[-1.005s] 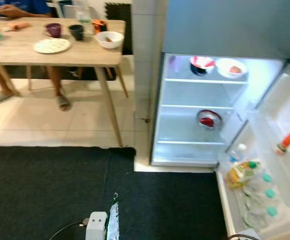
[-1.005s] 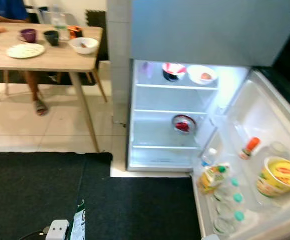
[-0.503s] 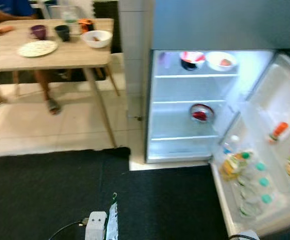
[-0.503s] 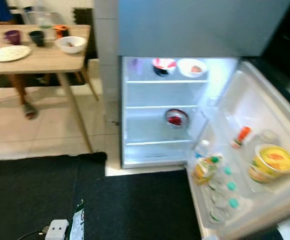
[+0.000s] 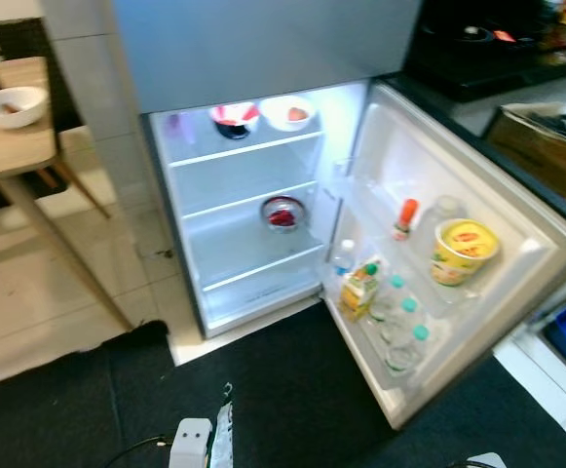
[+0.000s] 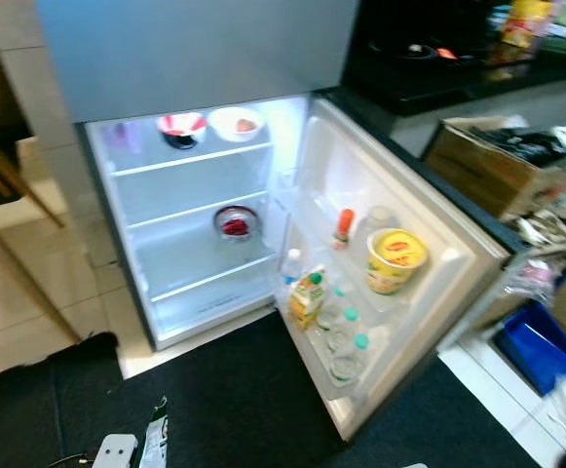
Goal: Restocking fridge
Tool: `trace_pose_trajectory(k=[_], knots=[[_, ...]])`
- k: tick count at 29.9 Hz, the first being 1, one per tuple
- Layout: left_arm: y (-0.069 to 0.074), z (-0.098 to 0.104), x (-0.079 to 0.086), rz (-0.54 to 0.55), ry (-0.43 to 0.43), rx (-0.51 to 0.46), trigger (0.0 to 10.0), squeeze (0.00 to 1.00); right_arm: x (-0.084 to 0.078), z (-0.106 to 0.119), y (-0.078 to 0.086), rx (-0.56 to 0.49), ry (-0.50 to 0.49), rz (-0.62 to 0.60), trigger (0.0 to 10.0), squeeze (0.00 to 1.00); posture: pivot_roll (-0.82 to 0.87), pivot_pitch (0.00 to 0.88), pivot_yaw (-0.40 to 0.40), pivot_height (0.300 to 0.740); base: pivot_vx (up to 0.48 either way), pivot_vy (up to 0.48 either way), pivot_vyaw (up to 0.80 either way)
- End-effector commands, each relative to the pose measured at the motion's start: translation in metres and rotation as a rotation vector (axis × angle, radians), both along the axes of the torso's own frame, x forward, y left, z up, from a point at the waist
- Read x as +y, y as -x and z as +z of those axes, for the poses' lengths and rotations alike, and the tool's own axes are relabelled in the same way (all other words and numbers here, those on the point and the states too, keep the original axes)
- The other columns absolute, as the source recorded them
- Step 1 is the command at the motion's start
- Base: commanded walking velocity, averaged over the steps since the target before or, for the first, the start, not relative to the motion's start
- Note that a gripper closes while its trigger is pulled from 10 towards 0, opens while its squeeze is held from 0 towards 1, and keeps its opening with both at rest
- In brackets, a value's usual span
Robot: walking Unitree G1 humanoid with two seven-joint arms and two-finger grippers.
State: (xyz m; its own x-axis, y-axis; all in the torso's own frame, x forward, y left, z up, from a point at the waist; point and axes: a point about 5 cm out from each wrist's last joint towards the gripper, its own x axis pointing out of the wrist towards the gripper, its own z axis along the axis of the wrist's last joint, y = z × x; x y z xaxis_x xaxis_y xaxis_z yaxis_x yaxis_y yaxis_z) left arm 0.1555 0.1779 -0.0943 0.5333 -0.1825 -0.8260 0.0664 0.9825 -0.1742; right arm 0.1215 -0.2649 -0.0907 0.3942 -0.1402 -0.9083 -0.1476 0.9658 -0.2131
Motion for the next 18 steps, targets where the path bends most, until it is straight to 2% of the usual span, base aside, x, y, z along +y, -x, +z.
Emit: trace_pose_trajectory(k=[1,16,18], knots=[[0.0066,-0.0031,-0.0039,-0.009,0.004,0.024,10.0,0.00,0.0016,-0.0014,0.0028,0.009,-0.011,-0.008,10.0,0.00,-0.11,0.097,-0.036,0.740,0.000,0.000,-0.80],[0.0040,-0.0021,-0.0025,-0.022,-0.008,0.018,10.0,0.00,0.0077,-0.0027,0.0012,-0.005,-0.028,-0.008,10.0,0.00,-0.11,0.092,-0.023,0.740,0.000,0.000,-0.80],[0.0024,-0.0014,-0.0014,-0.027,-0.018,0.013,10.0,0.00,0.0082,-0.0020,-0.0011,-0.021,-0.012,0.005,10.0,0.00,-0.11,0.090,-0.021,0.740,0.000,0.000,0.00]])
